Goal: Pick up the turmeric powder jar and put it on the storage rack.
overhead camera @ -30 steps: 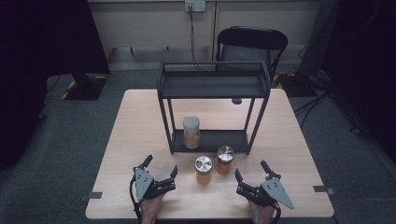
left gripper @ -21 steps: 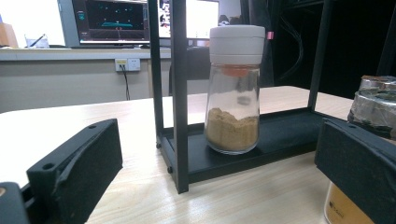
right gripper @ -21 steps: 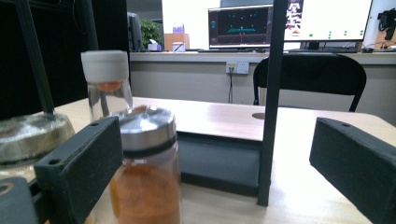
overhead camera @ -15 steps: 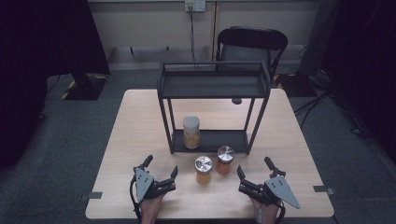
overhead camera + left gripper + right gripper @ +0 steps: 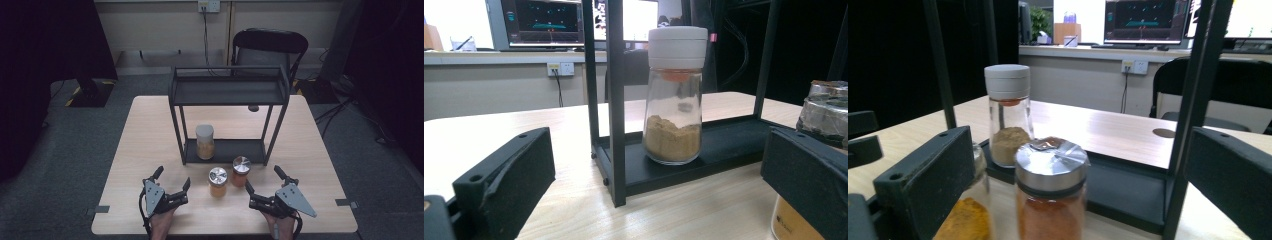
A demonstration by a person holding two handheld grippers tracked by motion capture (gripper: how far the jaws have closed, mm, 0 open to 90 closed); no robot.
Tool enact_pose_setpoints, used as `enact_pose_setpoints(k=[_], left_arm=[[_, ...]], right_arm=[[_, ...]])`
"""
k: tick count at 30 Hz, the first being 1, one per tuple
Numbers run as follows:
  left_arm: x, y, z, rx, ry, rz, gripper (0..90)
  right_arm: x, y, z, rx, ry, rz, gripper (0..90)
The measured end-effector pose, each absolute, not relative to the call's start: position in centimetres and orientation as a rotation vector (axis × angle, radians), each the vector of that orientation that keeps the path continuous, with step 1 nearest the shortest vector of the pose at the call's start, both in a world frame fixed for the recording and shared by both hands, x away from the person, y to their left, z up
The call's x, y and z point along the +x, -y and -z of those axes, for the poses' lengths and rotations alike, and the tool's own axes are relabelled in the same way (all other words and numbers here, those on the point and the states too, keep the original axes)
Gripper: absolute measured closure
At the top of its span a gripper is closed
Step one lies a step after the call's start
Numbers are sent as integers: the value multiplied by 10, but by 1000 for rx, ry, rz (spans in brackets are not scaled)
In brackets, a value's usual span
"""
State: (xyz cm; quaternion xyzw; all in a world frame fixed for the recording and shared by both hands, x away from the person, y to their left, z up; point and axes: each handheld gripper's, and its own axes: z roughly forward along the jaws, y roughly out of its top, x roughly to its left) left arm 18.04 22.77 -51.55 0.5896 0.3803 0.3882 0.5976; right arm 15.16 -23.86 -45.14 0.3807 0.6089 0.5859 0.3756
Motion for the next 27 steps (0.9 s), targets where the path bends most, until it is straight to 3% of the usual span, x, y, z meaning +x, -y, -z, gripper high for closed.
enact_pose_setpoints(k=[27], left_arm=[[179,-226,516,1362,-885,-910,3]], right_arm=[[173,226,395,845,-1763,-1522,0]])
